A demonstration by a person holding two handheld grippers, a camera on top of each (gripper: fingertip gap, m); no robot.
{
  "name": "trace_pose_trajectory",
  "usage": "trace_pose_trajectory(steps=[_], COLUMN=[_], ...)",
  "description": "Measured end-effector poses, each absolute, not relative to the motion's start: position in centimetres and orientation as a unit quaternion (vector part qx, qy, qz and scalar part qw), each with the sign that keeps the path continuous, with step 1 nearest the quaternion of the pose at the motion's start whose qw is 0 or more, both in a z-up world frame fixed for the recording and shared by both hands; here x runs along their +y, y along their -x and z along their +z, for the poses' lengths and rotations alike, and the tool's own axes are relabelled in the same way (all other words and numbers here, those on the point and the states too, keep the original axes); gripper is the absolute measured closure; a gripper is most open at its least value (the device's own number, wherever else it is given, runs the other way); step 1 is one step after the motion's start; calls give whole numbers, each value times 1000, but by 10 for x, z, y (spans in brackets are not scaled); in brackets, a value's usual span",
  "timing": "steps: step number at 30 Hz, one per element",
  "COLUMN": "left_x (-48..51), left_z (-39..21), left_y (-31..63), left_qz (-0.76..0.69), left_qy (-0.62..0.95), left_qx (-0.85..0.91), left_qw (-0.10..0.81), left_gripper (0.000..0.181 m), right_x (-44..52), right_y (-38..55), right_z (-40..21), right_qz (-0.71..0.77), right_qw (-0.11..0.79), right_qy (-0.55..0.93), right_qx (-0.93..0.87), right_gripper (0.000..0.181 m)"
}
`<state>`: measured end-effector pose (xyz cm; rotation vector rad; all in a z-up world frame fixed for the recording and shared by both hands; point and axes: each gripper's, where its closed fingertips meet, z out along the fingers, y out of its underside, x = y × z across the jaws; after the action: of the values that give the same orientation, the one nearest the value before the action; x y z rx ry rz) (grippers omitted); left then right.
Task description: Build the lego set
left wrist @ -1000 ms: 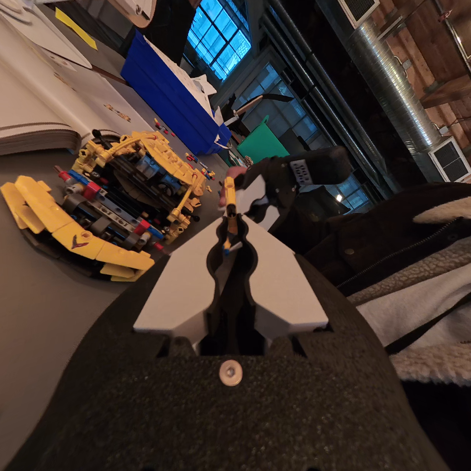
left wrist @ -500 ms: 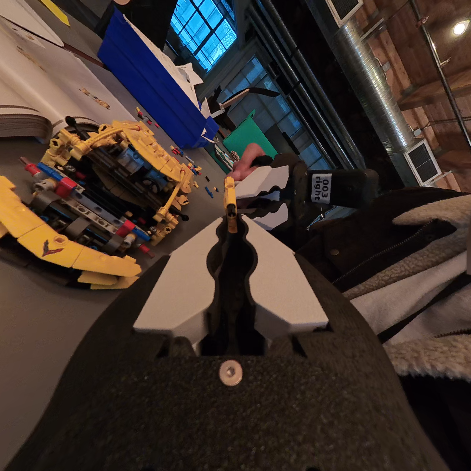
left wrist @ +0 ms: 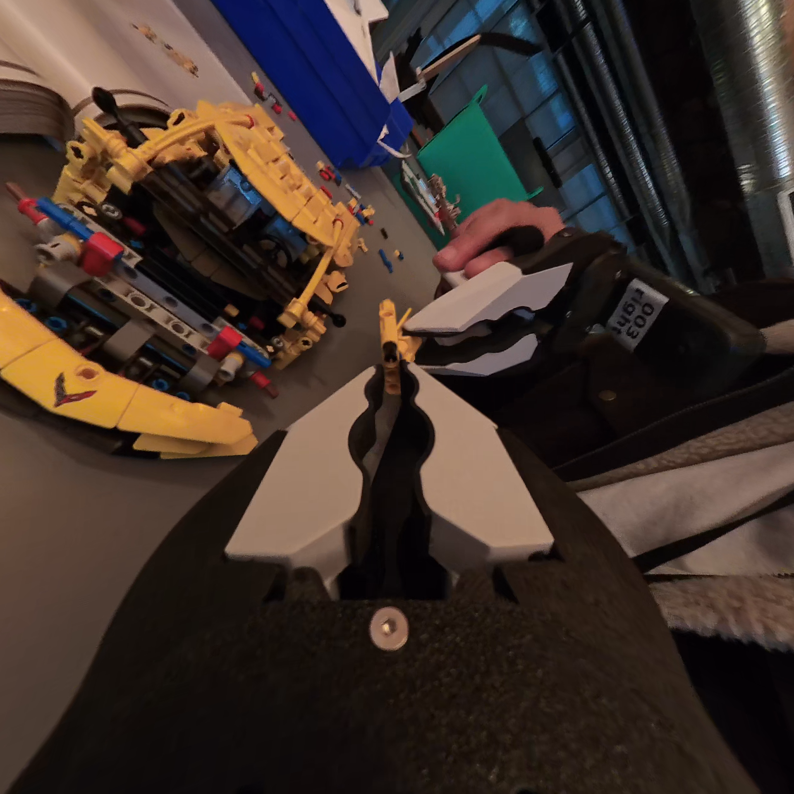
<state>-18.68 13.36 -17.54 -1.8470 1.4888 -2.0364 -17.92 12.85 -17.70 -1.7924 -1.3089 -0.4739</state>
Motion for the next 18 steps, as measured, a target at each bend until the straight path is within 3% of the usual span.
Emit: trace_pose_trajectory(steps=[5, 10, 18], left_x=[132, 136, 133], left_z=[-184, -175, -172], left_y=[185, 187, 189], left_qz=[-624, -650, -657], left_qy=[605, 593, 583], left_qx=[494, 475, 477], left_qw=[17, 18, 14], left_gripper=[174, 174, 175], right_x=[119, 80, 72], right_y=[170, 164, 174], right_z=[-194, -249, -247], right_qz=[-145, 10, 138], right_qw=[410, 326, 355], right_qy=[745, 809, 809], right_qx=[-506, -489, -448], right_gripper=[166, 166, 158])
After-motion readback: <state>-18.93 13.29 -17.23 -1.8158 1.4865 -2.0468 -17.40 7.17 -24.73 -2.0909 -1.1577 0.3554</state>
